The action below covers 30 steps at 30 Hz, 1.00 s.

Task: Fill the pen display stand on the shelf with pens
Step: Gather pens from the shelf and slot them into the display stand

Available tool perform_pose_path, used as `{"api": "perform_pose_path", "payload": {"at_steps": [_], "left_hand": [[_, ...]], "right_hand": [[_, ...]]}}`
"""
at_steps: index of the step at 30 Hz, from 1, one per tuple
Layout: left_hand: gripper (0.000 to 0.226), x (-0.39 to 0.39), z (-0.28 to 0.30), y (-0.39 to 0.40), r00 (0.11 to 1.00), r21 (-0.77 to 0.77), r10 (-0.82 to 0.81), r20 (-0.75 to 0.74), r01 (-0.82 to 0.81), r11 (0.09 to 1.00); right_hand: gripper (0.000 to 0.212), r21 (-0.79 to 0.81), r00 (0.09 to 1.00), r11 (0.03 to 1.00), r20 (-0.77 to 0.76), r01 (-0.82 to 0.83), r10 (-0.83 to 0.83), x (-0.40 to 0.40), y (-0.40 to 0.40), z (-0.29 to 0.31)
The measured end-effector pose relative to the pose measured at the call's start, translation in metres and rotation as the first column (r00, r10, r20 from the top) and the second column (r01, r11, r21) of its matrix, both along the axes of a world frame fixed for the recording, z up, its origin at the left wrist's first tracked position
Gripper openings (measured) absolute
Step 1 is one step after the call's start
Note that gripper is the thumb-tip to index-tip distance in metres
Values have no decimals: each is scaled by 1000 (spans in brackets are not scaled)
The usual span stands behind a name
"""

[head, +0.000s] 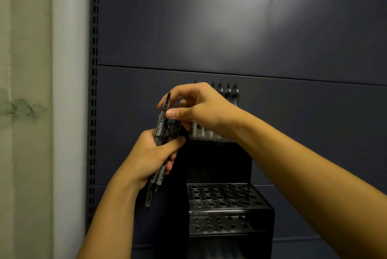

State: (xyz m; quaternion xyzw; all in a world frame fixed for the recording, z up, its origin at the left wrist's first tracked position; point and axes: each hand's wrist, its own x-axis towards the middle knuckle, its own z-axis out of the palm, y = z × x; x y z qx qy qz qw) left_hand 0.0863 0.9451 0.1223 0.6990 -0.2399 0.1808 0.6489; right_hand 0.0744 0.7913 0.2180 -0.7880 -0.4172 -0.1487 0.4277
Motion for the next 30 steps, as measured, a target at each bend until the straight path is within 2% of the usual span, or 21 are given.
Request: {"api": "perform_pose_path", "payload": {"at_steps": [2, 5, 7, 8, 10, 12, 14, 23, 30], "left_hand": [[26, 2, -1, 1, 999, -1, 34, 4, -34, 999], [24, 5, -3, 4, 998, -18, 63, -6, -63, 998], [23, 7, -5, 5, 998, -27, 69, -9, -69, 997], [23, 8, -5, 6, 997, -29, 71, -10, -71, 997], [23, 8, -4, 6, 997, -33, 72, -7, -73, 997], [22, 8, -4, 5, 998, -33, 71, -3, -71, 997], [21, 8, -4, 4, 998, -33, 70, -5, -70, 997], [22, 10, -6, 2, 999, -17, 41, -19, -42, 999], [21, 10, -6, 3, 999, -15, 39, -21, -39, 999]], "right_hand": [[11, 107, 999, 993, -1, -49, 49, 1, 1, 3], [15, 412, 989, 904, -37, -117, 145, -1, -2, 20], [14, 546, 992, 834, -41, -78, 120, -4, -10, 37], [14, 570, 998, 821, -34, -23, 51, -5, -15, 45], [17, 548, 985, 825, 10, 139, -173, -5, -26, 56], [20, 485, 921, 822, 76, 300, -381, -3, -34, 60], [21, 440, 858, 805, 133, 397, -496, 0, -38, 61], [24, 355, 826, 809, 146, 469, -544, 11, -24, 48], [25, 173, 756, 776, 175, 607, -631, 21, -15, 35]]}}
